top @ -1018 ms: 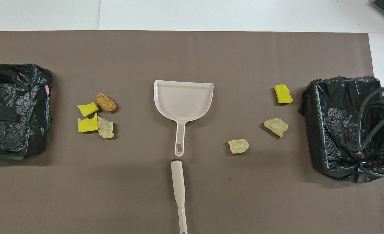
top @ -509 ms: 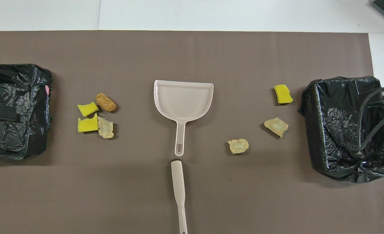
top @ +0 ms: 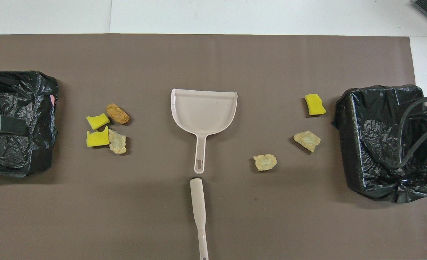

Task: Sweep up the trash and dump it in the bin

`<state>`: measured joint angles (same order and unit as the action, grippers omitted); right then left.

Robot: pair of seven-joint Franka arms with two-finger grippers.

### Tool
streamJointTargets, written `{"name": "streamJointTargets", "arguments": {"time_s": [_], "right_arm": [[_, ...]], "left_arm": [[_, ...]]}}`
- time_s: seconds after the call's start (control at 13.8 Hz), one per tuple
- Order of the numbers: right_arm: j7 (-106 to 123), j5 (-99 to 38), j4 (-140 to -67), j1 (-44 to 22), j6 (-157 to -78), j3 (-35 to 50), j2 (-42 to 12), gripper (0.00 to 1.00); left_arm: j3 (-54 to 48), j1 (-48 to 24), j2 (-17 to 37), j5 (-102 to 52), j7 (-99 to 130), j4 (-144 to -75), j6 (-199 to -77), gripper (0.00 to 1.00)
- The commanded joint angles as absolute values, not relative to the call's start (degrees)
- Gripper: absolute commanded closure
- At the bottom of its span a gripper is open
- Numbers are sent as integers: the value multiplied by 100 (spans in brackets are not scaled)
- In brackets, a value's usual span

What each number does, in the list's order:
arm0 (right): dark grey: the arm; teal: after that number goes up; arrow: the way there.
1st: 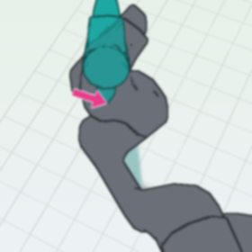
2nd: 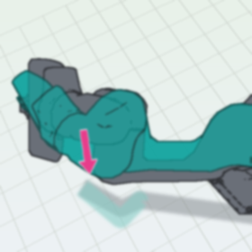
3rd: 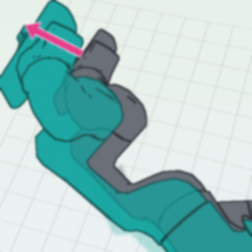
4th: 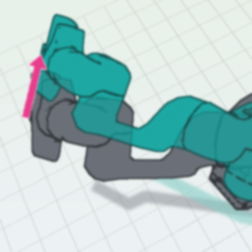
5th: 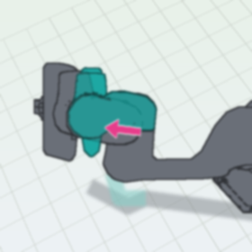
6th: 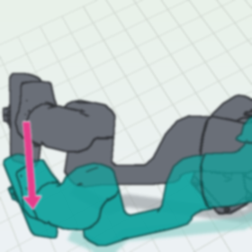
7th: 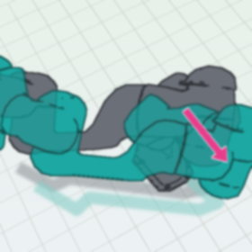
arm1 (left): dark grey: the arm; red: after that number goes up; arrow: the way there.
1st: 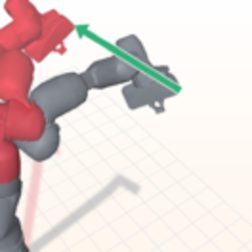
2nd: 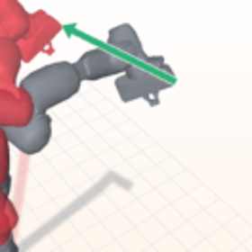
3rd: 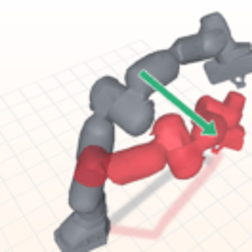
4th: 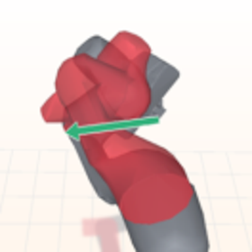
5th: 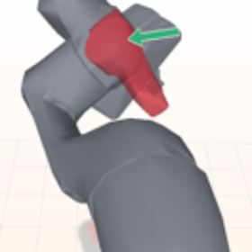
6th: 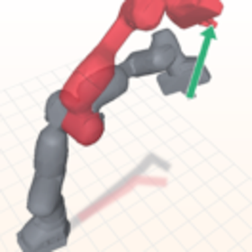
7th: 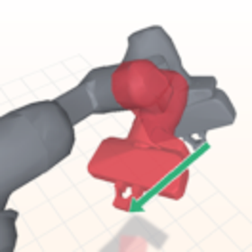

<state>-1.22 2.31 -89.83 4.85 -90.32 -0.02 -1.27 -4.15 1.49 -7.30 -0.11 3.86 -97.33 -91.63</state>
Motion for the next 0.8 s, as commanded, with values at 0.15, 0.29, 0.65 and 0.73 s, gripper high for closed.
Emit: {"name": "streamJointTargets", "arguments": {"time_s": [0.15, 0.29, 0.65, 0.73], "right_arm": [[-167, 79, -9053, 510, -8982, 9, -26, 0], [-158, 158, -9053, 545, -9017, 0, -35, 0], [25, 176, -9027, 501, -8833, 9, -70, 0], [166, 106, -9018, 518, -8755, 17, -114, 0]], "left_arm": [[-474, 53, -817, -53, 422, -9686, -8877, 0], [-755, -140, -852, -88, 439, -9755, -8965, 0], [-791, -1474, -1502, -237, 1509, -10957, -9026, 0], [-782, -1764, -1564, -359, 1686, -11195, -9052, 0]]}}
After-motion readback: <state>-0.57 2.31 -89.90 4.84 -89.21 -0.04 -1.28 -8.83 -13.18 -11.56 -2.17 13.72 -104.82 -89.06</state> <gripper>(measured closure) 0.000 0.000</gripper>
